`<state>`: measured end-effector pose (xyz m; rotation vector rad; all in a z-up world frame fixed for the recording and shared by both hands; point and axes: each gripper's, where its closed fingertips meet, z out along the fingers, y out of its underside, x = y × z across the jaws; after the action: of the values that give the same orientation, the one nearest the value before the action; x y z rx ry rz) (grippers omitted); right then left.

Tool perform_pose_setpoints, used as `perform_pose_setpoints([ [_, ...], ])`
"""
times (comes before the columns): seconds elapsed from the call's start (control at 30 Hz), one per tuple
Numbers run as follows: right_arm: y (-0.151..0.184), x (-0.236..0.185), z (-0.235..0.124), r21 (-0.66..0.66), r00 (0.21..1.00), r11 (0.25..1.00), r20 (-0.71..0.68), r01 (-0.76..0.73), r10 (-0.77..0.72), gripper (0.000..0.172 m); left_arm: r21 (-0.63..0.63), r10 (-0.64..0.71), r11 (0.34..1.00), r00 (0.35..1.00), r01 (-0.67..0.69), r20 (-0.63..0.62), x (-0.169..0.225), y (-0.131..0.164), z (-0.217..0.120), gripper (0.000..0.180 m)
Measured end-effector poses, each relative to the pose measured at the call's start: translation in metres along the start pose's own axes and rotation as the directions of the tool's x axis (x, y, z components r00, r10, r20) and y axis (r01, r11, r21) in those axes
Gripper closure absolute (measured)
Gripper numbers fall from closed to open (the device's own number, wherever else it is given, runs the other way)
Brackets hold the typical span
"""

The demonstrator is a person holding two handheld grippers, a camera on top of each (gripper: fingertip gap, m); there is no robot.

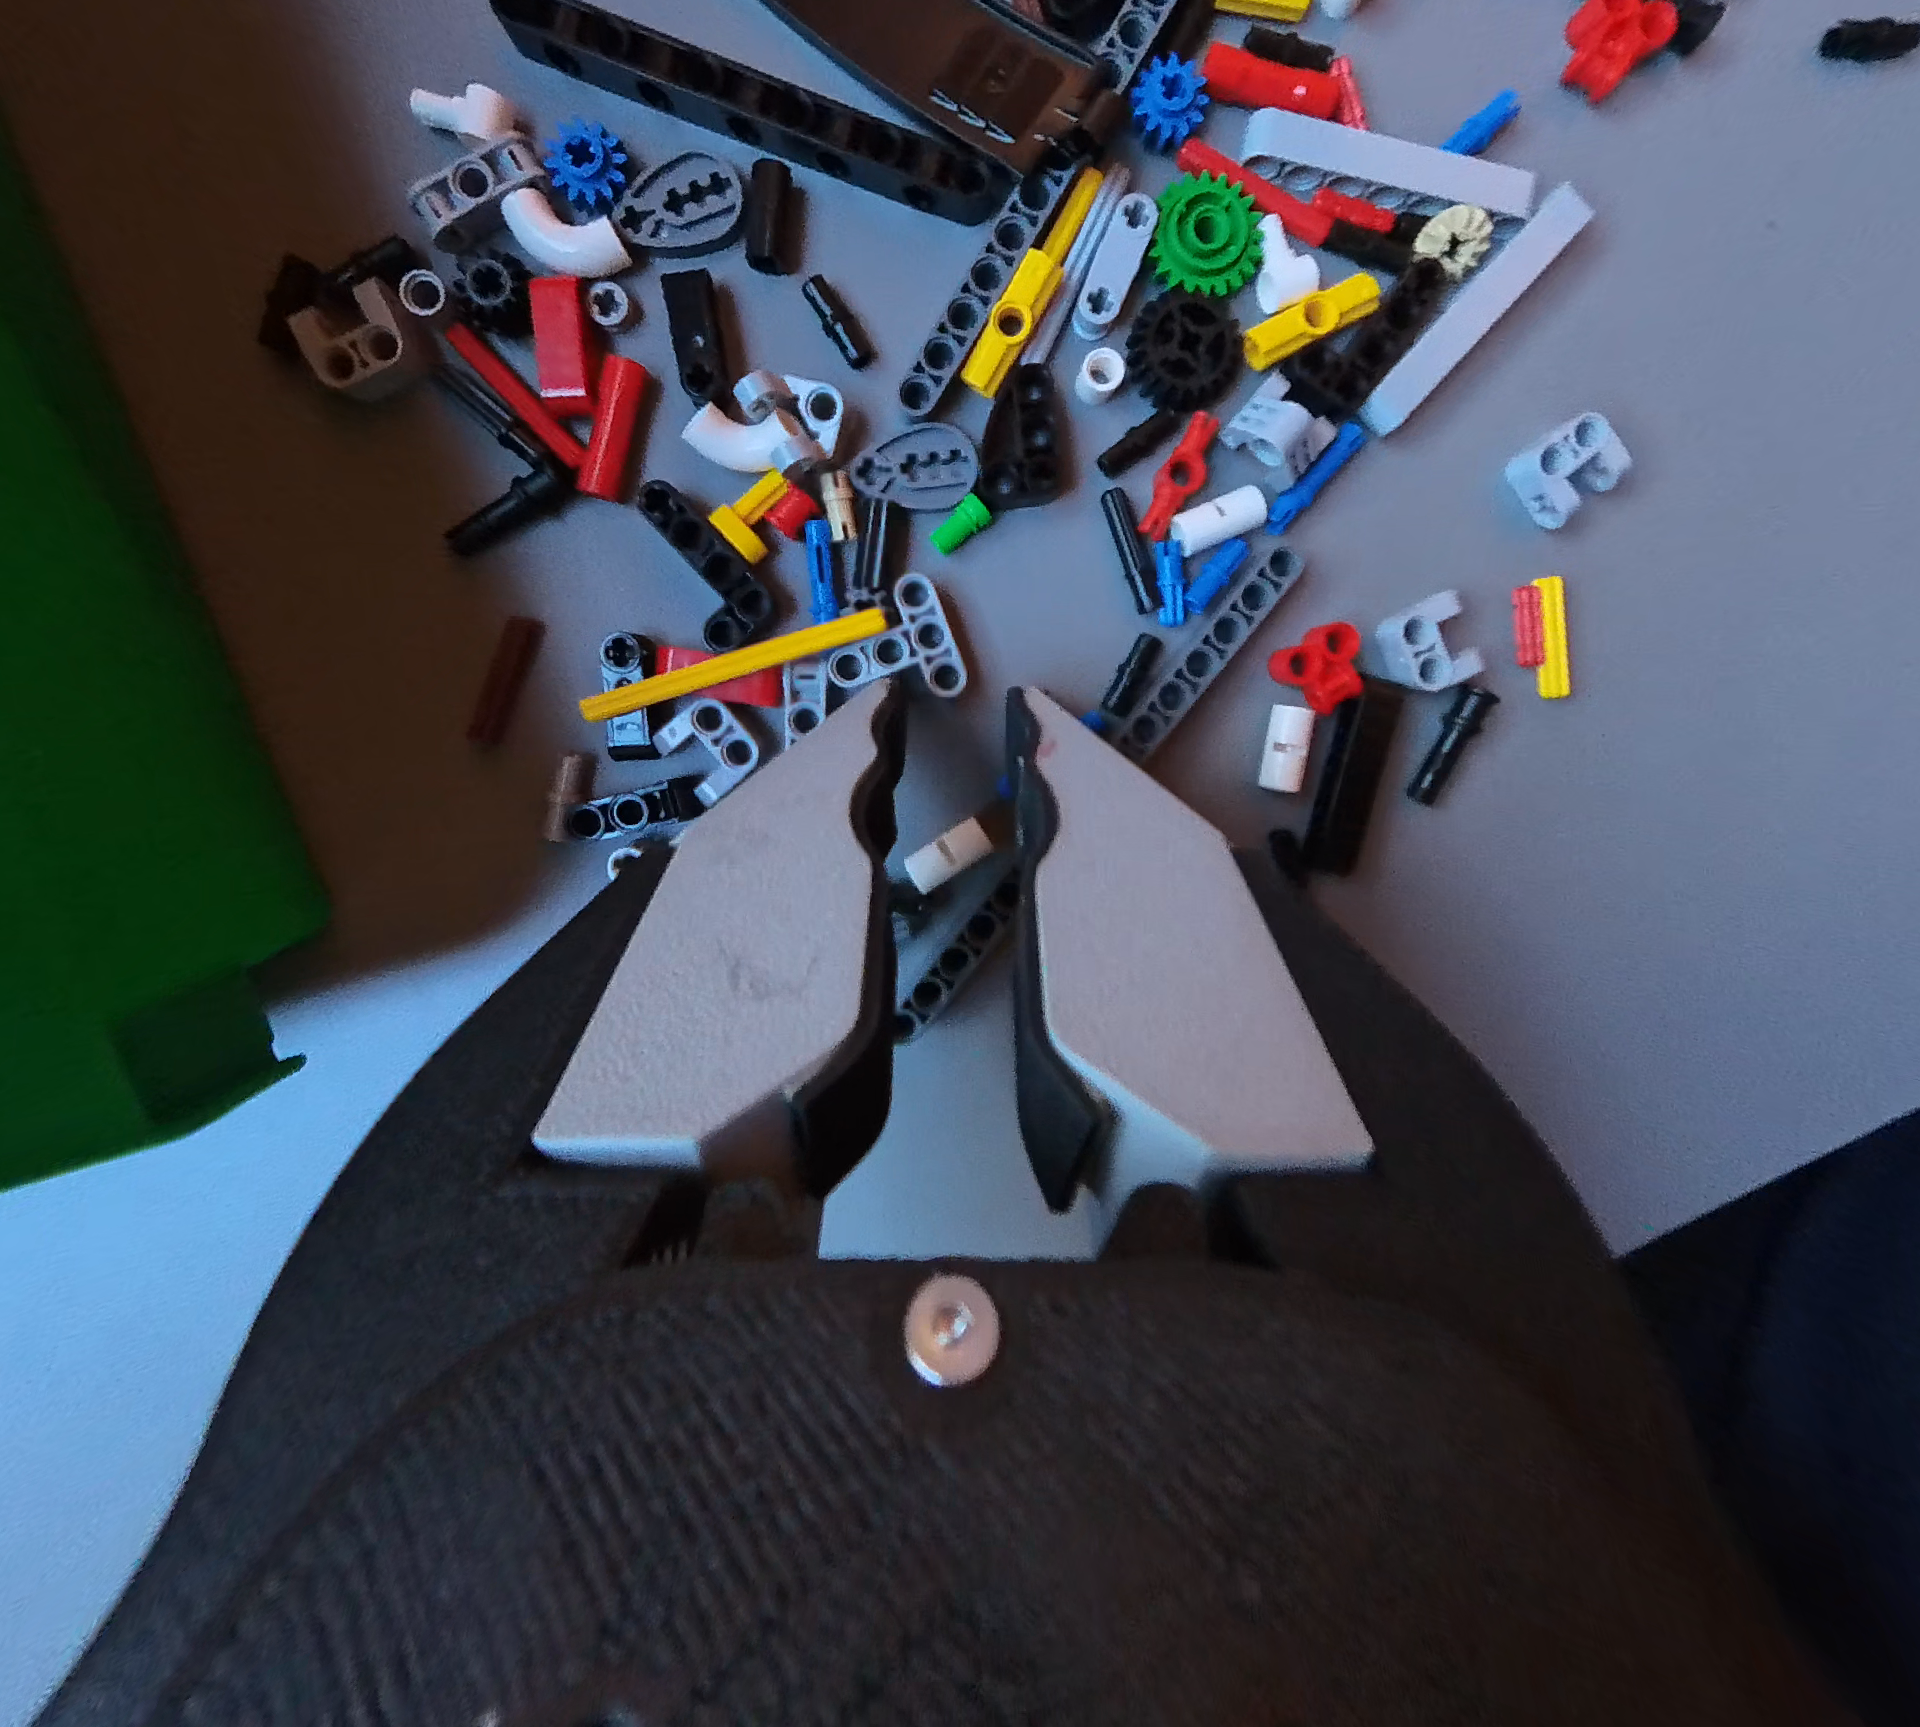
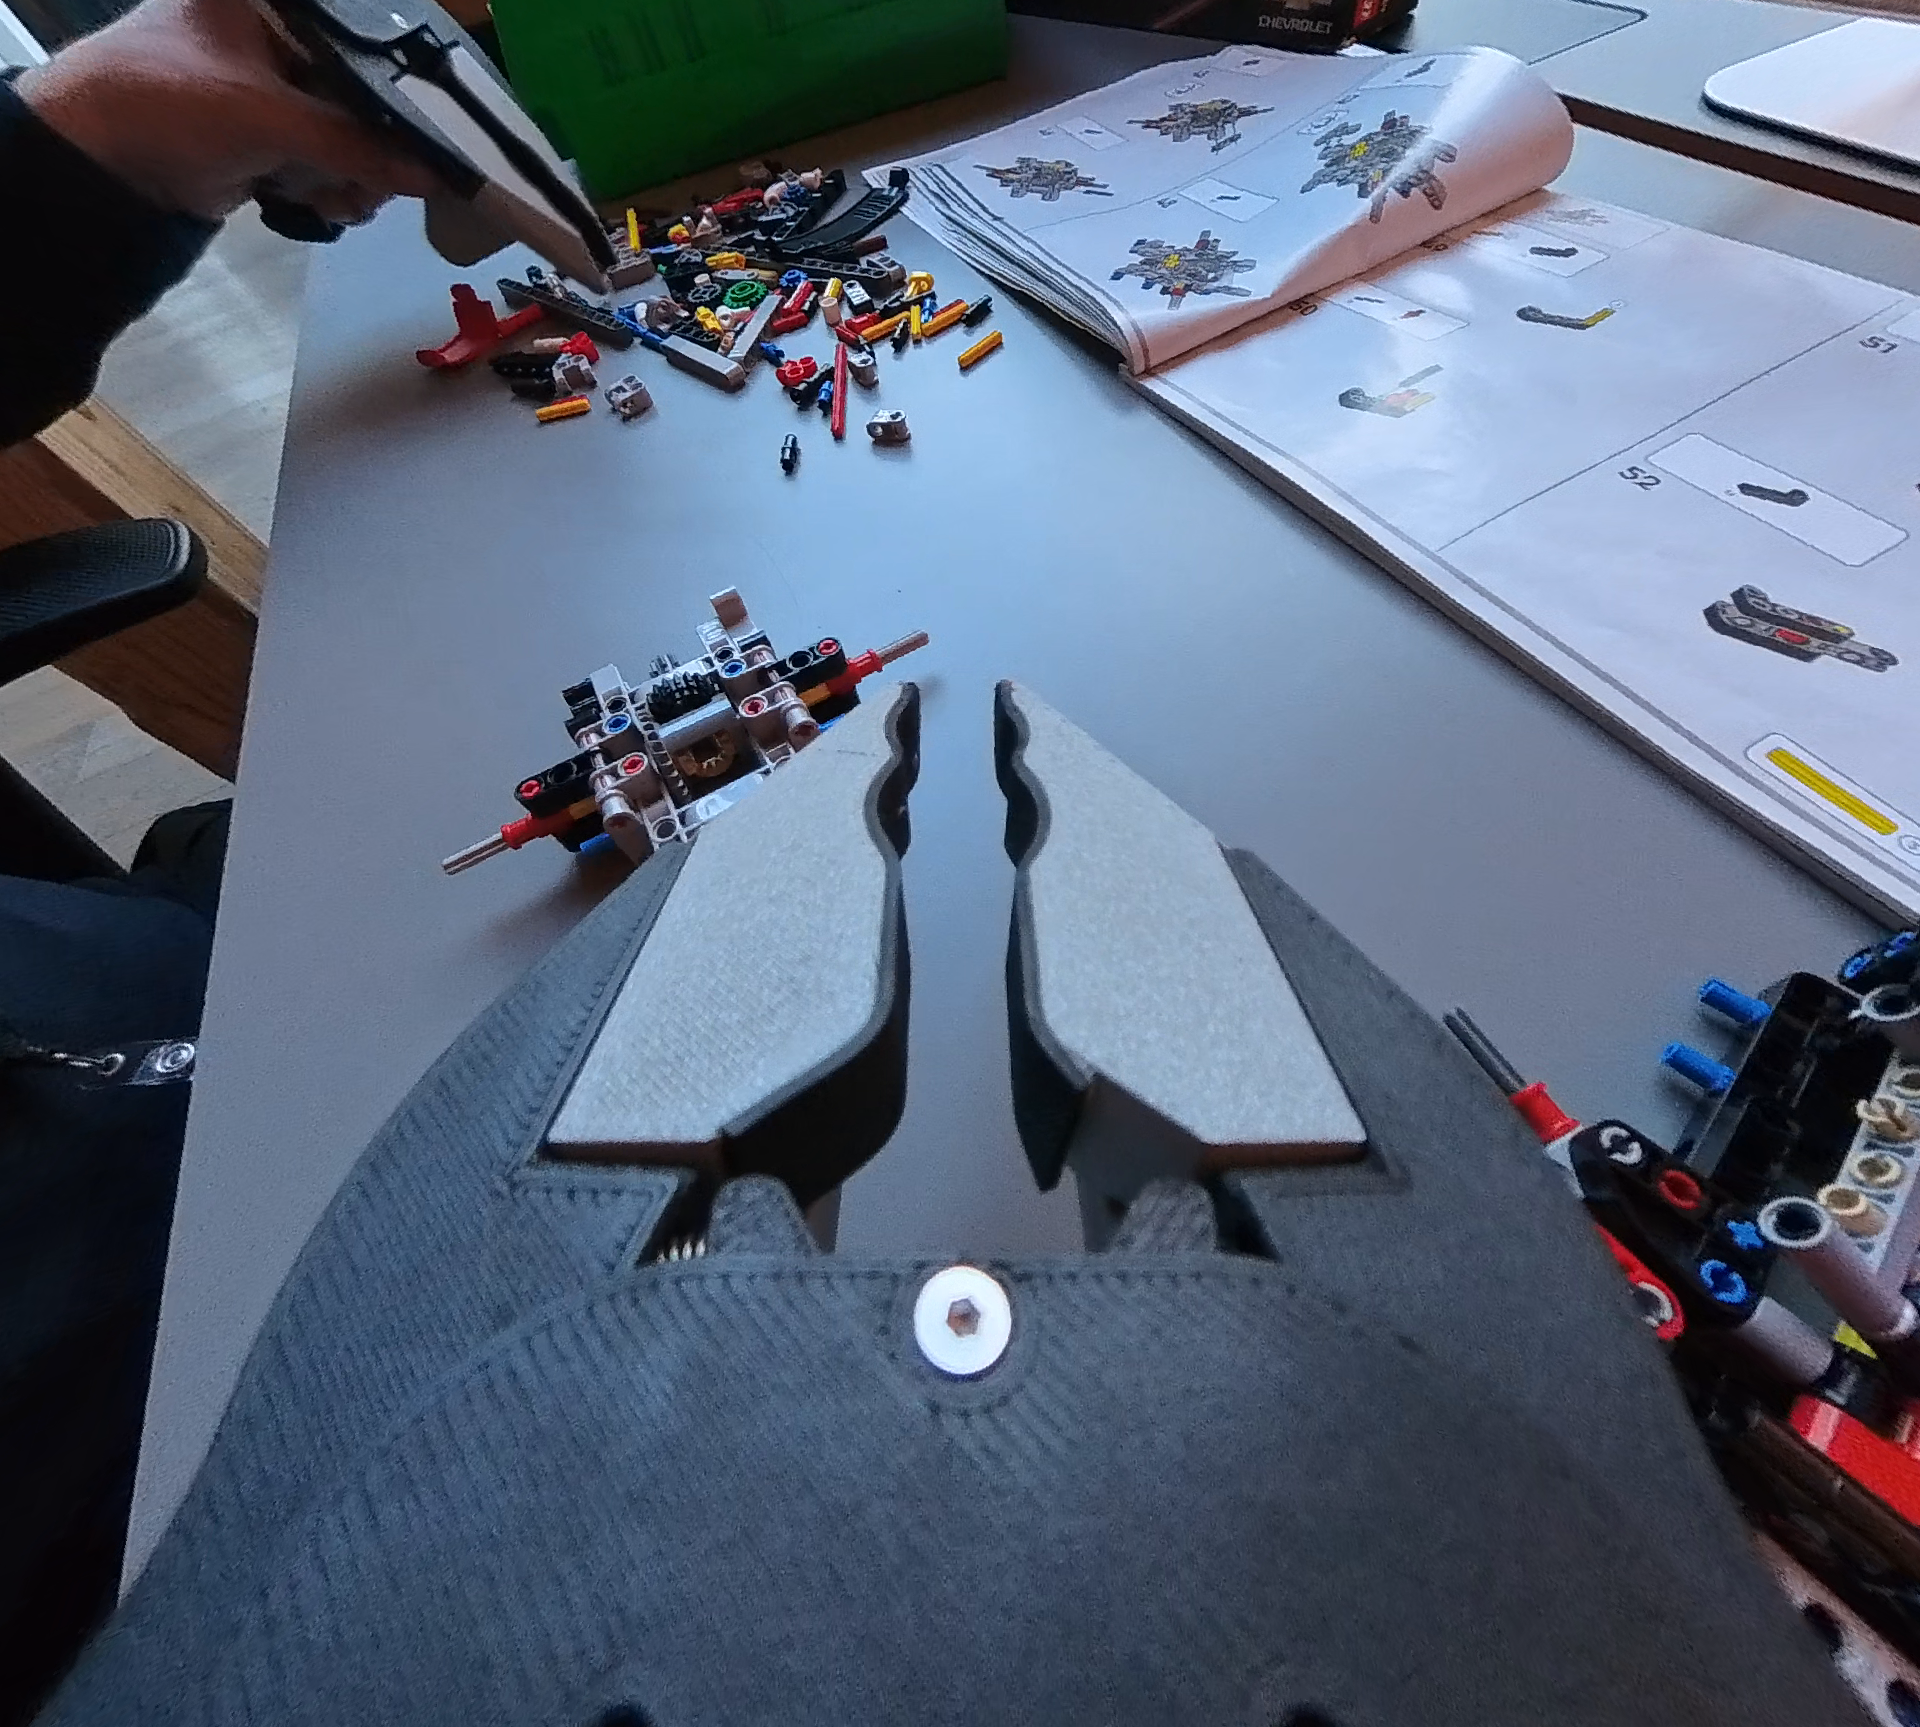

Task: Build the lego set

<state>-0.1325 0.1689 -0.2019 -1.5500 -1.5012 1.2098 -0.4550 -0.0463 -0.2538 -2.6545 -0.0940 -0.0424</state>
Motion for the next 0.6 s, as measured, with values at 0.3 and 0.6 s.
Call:
perform_pose_setpoints([
  [0.3,-0.002,-0.003,-0.001,0.013,1.0,1.0,0.009,0.016,-0.016,0.161,0.008,-0.018,1.0,0.999,0.018,0.041,-0.009,-0.003,0.002,0.177],
  [0.6,-0.001,-0.007,0.0,0.01,0.999,0.999,0.01,0.035,-0.035,0.162,0.027,0.021,0.999,0.999,-0.022,0.032,0.007,0.0,-0.017,0.177],
])
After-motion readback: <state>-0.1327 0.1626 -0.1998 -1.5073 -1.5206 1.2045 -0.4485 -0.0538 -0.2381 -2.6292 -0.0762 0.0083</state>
